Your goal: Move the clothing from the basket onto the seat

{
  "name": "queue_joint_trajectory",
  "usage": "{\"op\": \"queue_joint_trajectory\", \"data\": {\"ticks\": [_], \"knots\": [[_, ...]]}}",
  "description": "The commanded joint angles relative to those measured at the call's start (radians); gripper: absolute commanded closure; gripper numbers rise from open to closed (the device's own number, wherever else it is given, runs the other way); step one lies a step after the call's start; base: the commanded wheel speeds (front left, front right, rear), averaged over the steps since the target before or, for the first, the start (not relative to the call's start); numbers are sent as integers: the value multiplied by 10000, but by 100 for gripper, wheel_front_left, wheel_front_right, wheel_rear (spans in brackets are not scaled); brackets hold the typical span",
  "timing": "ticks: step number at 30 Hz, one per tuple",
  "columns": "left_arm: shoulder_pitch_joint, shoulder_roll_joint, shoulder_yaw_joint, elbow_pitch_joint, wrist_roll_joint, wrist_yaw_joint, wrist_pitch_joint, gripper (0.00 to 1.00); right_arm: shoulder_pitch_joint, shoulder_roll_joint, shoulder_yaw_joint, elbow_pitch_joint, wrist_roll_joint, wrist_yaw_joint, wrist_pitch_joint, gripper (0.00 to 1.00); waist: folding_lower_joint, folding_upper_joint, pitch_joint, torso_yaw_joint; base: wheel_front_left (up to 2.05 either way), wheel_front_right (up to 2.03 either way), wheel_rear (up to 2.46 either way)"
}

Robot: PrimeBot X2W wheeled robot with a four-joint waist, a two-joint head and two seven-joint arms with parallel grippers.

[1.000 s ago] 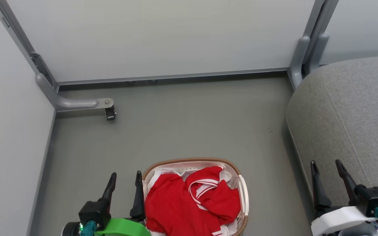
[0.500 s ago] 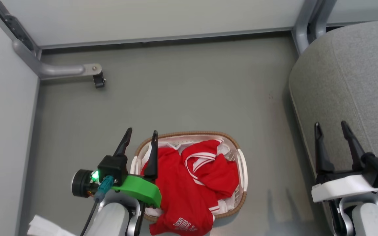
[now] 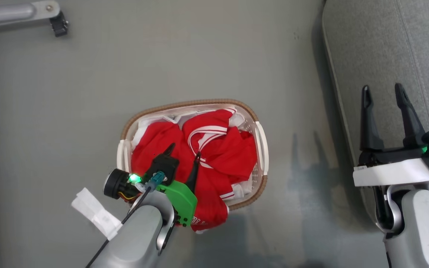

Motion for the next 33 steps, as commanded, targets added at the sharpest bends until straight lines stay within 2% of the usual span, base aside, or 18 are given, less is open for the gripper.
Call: {"op": "queue_joint_trajectory", "data": {"ticks": [1,8,11,15,27,31,32,33], "knots": [[-344,71,-151,155,-205,124,81,0,-204,-30,42,-109,85,-3,-49,0,-1,0,1281,-932,0,0,0],[-938,75,-1236,1024,-889,576,615,0,-583,-31,401,-419,431,-3,-49,0,-1,0,2119,-1518,0,0,0],[-1117,81,-1448,1385,-1122,1067,896,0,-707,-28,511,-468,598,-3,-49,0,-1,0,2381,-1733,0,0,0],[-1338,73,-1620,1878,-1441,1683,1234,0,-764,-30,629,-476,802,-3,-49,0,-1,0,2699,-1994,0,0,0],[-1985,70,-1699,3305,-1919,3039,1746,0,-1036,-31,850,-416,1284,-3,-49,0,-1,0,3362,-2399,0,0,0],[-2058,72,-1733,3577,-2048,3182,1782,0,-1098,-30,875,-347,1370,-3,-49,0,-1,0,3393,-2415,0,0,0],[-2073,73,-1736,3623,-2060,3158,1759,23,-1100,-31,876,-330,1380,-3,-49,0,-1,0,3390,-2413,0,0,0],[-2107,76,-1721,3665,-2092,3136,1730,58,-1098,-31,873,-309,1397,-3,-49,0,-1,0,3380,-2405,0,0,0]]}}
